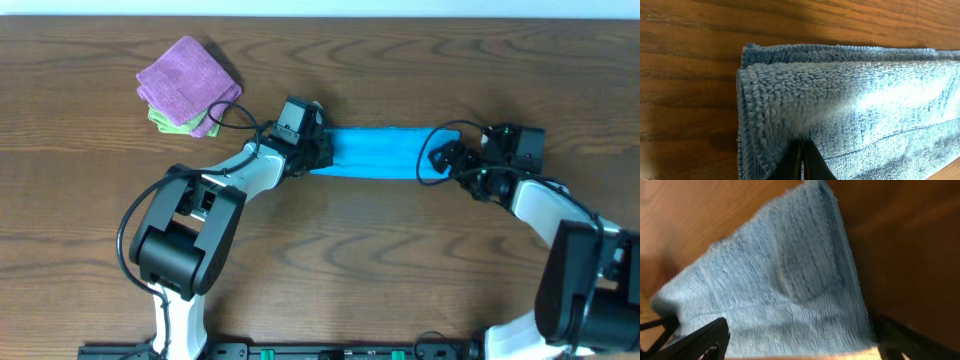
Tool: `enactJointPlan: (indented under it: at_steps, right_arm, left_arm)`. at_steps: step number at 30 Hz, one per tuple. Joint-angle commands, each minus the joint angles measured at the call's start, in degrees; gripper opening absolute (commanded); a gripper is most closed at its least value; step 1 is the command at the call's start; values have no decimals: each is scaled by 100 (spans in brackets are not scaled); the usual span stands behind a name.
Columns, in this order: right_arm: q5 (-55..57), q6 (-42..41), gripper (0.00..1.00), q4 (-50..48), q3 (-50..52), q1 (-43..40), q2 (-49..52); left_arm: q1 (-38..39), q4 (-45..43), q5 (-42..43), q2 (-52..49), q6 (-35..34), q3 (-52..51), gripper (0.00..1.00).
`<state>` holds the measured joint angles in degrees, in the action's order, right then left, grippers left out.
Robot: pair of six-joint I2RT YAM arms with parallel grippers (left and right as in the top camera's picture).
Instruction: Fold the cloth
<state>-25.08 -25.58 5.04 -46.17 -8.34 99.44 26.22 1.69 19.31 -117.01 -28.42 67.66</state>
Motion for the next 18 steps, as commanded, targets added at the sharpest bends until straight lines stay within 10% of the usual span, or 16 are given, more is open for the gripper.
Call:
enactJointPlan:
  at_steps: [1, 11, 18]
  right_arm:
    - [111, -33, 91, -98, 94, 146, 450]
    - [232, -52, 79, -1152, 92, 385, 1226]
    - [592, -50, 47, -1768, 92, 426, 1471]
  left_arm:
    - [7, 144, -15, -166, 98, 55, 6]
    - [7, 291, -17, -166, 98, 55, 5]
    - [7, 614, -17, -166, 101, 55, 6]
